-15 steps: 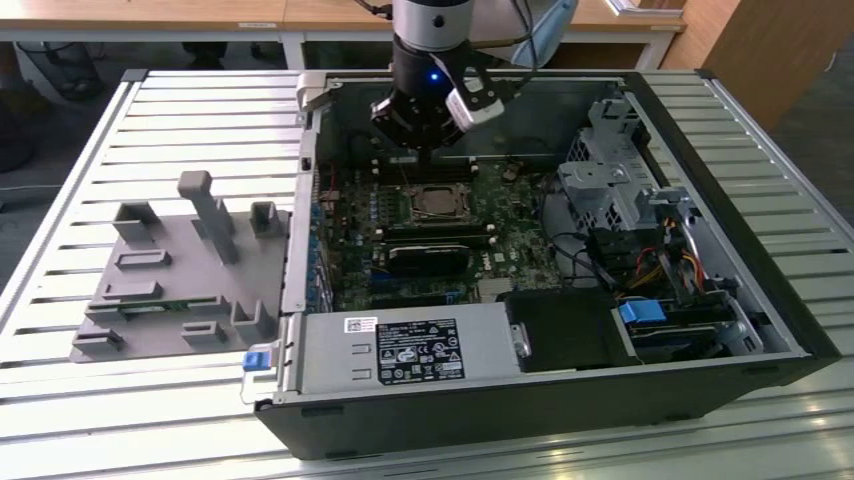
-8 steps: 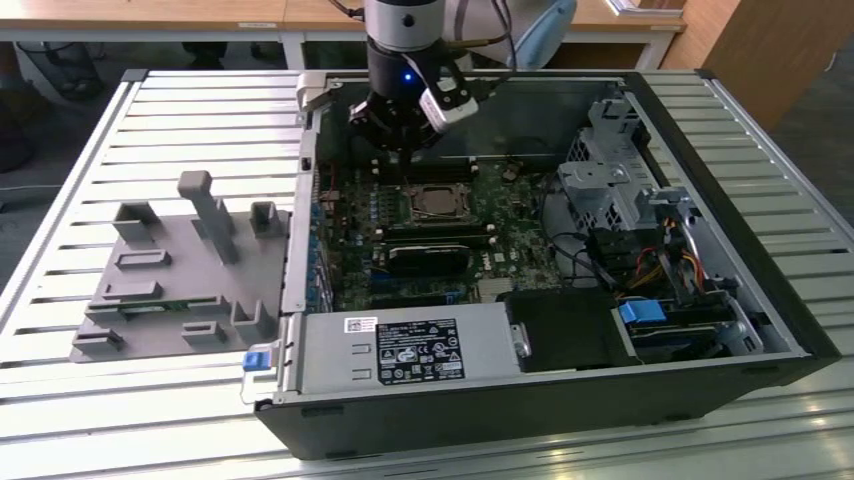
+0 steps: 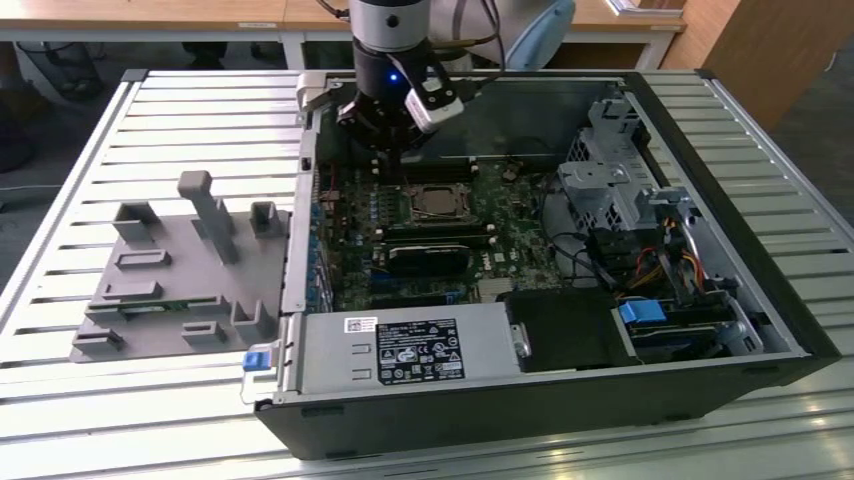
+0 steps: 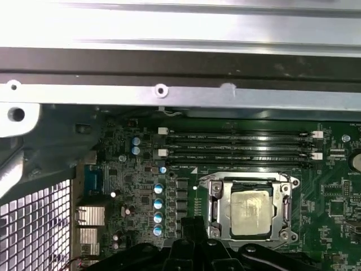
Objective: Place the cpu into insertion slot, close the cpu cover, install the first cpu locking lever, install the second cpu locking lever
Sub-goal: 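Install the first cpu locking lever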
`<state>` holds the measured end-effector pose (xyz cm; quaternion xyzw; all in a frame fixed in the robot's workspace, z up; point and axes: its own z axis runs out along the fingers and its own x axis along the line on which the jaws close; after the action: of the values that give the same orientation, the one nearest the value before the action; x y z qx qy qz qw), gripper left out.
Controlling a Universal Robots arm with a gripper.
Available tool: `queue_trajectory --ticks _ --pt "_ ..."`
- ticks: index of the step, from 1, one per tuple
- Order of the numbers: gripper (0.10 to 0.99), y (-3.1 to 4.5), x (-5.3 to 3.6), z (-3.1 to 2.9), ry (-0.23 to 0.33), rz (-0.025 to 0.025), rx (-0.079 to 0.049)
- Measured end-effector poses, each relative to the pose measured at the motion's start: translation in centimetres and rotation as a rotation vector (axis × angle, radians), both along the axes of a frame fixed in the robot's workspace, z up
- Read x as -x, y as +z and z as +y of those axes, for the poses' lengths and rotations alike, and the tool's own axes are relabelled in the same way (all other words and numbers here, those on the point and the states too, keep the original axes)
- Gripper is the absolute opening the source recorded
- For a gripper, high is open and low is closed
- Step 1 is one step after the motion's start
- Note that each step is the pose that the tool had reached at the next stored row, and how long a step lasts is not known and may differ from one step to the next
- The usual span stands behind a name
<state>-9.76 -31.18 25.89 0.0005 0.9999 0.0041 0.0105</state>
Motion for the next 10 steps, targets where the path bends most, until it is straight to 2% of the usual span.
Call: queue_trajectory --ticks 4,10 --pt "0.106 -0.04 0.34 0.32 0.0 0.0001 0.0" --pt "0.106 -0.17 0.67 1.23 0.0 0.0001 0.0"
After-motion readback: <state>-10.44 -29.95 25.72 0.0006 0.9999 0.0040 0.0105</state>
